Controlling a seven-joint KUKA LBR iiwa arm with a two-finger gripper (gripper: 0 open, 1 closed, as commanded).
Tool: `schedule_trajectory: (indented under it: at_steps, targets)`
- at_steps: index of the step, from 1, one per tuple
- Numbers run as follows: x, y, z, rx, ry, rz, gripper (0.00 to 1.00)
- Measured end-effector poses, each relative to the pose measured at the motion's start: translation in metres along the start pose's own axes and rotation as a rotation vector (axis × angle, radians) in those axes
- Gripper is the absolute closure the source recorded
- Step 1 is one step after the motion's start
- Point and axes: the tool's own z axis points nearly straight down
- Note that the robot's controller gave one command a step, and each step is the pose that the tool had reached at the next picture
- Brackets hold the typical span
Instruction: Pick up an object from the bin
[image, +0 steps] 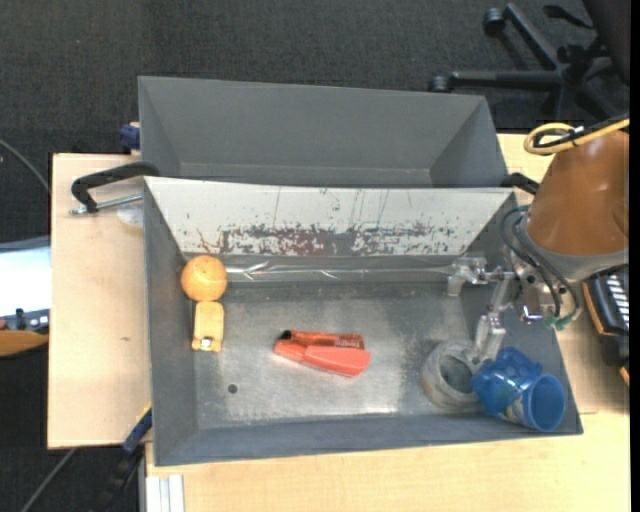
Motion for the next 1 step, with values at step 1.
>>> schedule_trajectory:
  at_steps: [1]
  targets:
    - [-0.0020,0.0004,-0.0045,0.001,-0.008,-0.002,0.00]
